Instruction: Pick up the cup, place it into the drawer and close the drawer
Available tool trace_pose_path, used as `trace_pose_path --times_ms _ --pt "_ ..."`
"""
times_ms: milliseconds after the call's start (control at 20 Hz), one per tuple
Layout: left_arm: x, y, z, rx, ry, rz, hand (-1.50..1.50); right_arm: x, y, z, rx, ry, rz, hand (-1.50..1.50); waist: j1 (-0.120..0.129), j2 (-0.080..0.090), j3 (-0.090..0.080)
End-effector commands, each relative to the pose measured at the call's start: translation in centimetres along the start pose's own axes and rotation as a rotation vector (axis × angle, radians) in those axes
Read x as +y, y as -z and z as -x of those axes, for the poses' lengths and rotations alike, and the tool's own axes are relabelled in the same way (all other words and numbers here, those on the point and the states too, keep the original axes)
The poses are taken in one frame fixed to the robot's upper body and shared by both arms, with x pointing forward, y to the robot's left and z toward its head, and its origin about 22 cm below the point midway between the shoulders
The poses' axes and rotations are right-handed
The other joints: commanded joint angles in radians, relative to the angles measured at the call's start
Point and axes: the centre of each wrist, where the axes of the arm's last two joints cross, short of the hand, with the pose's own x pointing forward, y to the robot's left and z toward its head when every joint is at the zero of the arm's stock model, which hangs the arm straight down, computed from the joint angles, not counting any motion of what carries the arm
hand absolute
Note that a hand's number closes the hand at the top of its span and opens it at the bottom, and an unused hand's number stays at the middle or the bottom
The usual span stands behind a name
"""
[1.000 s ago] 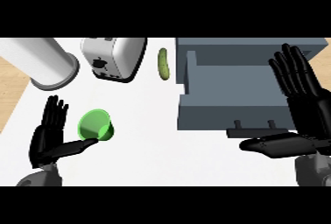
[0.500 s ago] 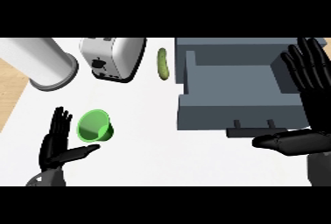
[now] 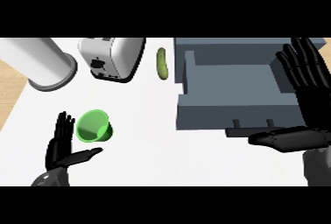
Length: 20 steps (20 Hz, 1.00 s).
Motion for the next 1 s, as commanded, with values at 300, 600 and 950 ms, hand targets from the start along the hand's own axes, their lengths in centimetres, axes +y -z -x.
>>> trace_pose_path --times_ms 300,600,950 --pt "-0.9 0.6 0.4 -0.030 -0.013 0.028 -1.50 -0.1 -0.2 0.2 0.003 0.004 -0.018 -1.50 -0.008 0.003 -0.001" --pt "-2.1 2.4 -0.4 -0.057 -0.042 0.036 -1.50 -0.3 1.0 -1.5 -0.019 -0.013 -0.022 -1.50 -0.014 0.006 -0.002" --pt "-3.3 1.4 0.5 -0.068 -0.162 0.126 -1.50 0.2 2.1 -0.8 -0.009 0.011 0.006 -1.50 -0.016 0.013 -0.004"
